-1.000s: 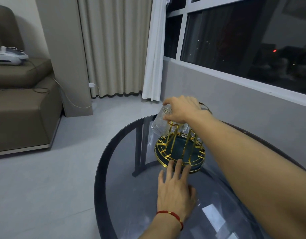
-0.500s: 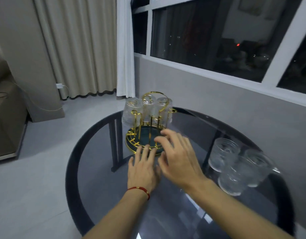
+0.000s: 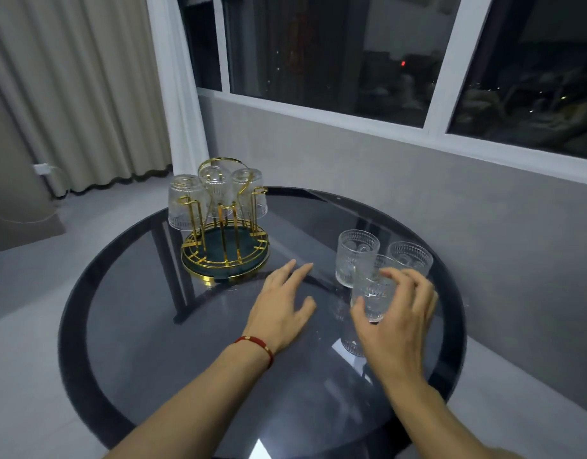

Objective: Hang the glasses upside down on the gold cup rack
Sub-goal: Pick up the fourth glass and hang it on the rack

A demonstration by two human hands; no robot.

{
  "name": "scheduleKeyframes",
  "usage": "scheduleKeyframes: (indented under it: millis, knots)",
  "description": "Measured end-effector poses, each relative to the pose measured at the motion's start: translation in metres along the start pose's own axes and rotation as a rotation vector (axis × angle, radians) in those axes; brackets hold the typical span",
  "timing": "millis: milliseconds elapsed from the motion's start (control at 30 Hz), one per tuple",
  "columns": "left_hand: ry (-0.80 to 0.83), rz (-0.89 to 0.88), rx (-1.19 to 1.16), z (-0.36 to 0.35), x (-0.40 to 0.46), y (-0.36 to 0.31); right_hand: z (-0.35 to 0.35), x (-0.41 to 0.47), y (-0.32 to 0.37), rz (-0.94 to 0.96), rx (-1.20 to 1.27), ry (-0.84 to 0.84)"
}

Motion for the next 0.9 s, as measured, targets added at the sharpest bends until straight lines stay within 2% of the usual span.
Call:
scheduleKeyframes:
  millis: [67, 133, 300, 400, 567, 733, 800, 900]
  knots:
    - [0.027, -0.005, -0.063, -0.002, -0.002, -0.010, 0.002, -0.001, -0.021, -0.227, 0.076, -0.006]
    - [0.048, 0.019, -0.168, -0.004, -0.004, -0.016, -0.003, -0.003, -0.032, -0.383, 0.178, 0.063]
    - [0.109, 0.195, -0.465, -0.013, -0.001, -0.027, -0.017, -0.007, -0.046, -0.472, 0.160, 0.155]
    - [0.158, 0.196, -0.540, -0.019, -0.002, -0.030, -0.025, -0.009, -0.048, -0.471, 0.081, 0.215]
    - [0.169, 0.167, -0.472, -0.019, -0.006, -0.027, -0.030, -0.012, -0.042, -0.432, -0.005, 0.299]
    - [0.153, 0.135, -0.449, -0.013, -0.005, -0.023, -0.038, -0.014, -0.032, -0.427, 0.115, 0.448]
    - [0.096, 0.146, -0.459, -0.008, -0.005, -0.023, -0.046, -0.017, -0.025, -0.366, 0.178, 0.531]
    - [-0.084, 0.210, -0.415, 0.007, -0.005, -0.017, -0.057, -0.020, -0.015, -0.306, 0.316, 0.586]
Point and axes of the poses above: each hand's wrist, its own x-axis towards the middle knuckle, its own z-axis out of the back of the hand, y = z × x, the point moved 5 cm from there along x, towards the middle knuckle, and after that the axes turned 8 degrees about x, right-handed, at the moved point
